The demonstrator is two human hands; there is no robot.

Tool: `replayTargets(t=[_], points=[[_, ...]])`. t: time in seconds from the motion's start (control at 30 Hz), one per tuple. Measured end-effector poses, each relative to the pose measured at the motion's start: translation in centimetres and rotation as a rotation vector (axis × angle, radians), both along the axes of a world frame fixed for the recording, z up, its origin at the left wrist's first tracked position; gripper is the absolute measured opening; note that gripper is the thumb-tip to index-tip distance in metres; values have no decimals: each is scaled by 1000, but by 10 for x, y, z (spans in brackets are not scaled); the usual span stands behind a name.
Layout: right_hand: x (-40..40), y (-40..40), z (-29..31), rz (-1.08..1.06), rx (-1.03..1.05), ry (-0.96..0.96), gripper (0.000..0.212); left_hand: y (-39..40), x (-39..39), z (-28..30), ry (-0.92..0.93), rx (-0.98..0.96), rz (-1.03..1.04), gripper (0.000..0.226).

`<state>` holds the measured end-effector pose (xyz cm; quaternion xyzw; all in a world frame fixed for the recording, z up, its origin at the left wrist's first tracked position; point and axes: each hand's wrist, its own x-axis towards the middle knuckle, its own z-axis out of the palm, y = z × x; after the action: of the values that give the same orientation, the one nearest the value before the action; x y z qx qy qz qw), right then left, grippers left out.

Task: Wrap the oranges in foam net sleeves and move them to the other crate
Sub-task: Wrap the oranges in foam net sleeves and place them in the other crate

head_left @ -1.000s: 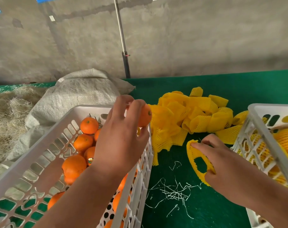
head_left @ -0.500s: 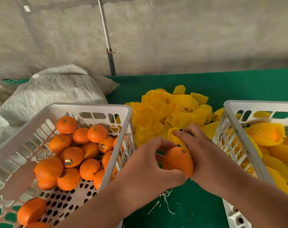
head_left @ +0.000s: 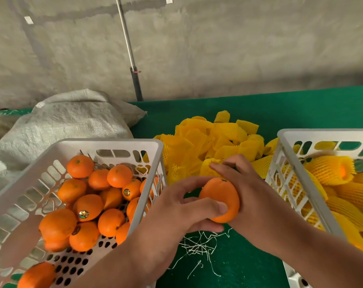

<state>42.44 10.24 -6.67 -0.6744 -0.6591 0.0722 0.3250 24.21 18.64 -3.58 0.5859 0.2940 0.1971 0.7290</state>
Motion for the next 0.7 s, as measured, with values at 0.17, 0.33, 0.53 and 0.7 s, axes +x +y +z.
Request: replayTargets(t=[0.17,0.33,0.53,0.7], points=[[0,-3,5,32,1,34,80,0,-1,1,-15,13,-120,40],[1,-4,5,47,-17,52,85,-1,-1,-1,-38,24,-184,45],[2,-5,5,51,-34,61,93,-1,0,-6,-80,13,-222,49],[-1,0,3,-65,20,60,91,8,-6,-18,-51,14,-86,41]])
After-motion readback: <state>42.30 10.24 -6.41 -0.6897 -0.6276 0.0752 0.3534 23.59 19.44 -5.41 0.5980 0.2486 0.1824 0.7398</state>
